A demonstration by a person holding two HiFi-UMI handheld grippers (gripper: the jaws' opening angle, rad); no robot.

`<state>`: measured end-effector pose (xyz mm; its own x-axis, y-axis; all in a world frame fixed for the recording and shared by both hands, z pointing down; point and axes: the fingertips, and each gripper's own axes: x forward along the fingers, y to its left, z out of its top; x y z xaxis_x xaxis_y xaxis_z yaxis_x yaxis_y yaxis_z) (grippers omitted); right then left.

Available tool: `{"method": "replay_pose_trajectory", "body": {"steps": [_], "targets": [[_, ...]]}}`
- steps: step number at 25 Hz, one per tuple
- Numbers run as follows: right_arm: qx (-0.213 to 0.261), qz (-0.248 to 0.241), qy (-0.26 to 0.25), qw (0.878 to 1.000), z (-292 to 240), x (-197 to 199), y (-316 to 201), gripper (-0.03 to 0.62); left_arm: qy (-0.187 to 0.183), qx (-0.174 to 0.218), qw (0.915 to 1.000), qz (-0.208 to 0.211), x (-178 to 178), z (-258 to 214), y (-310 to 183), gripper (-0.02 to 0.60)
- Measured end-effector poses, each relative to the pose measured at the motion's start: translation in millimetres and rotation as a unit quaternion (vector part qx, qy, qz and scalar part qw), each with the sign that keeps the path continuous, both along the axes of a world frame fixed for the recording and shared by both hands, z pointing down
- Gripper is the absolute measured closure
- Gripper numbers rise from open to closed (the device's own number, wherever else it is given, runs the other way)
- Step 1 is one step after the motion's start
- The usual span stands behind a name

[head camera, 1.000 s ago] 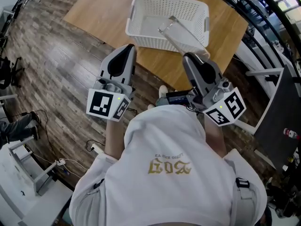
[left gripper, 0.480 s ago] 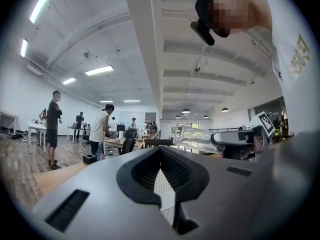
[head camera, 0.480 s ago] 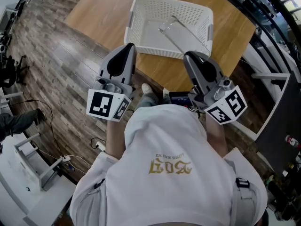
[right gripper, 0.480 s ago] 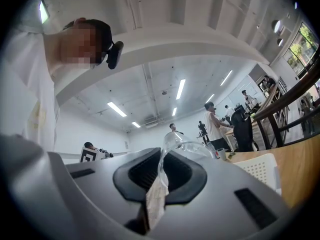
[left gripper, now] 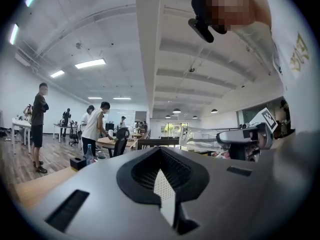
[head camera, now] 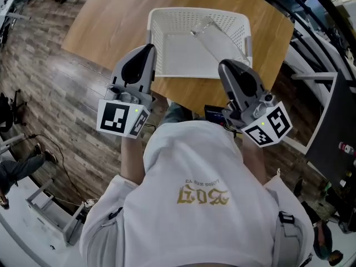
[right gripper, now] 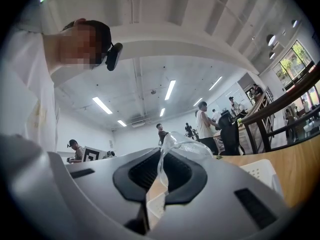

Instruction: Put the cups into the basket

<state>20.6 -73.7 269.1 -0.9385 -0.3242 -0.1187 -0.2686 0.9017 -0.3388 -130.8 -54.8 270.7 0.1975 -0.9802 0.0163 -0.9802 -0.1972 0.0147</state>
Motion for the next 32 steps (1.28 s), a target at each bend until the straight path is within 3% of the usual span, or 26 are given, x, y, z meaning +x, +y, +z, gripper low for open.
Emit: {"method": "replay_pose_trajectory", "body": {"steps": [9,14,19,23,32], "targets": [[-0.009,0.057,0.053,0.997,12,-34,-18,0.569,0.026,-0.009,0.9973,0.068,-28,11,-38,0.575],[-0.015,0.068,0.076,0.995,23,-34,-20,0.569,0.034,-0.024,0.9958,0.082,-32,25,-53,0.575],[-0.012,0.062,0.092,0.994,31,-36,-26,0.569,0.036,-0.021,0.9964,0.073,-37,30,-63,0.575],[-0.006,0.066,0.103,0.992,37,-37,-33,0.569,0.015,-0.028,0.9957,0.086,-33,37,-72,0.575],[0.027,0.031,0.173,0.984,53,-42,-36,0.569,0.001,-0.041,0.9947,0.094,-20,38,-82,0.575]]}}
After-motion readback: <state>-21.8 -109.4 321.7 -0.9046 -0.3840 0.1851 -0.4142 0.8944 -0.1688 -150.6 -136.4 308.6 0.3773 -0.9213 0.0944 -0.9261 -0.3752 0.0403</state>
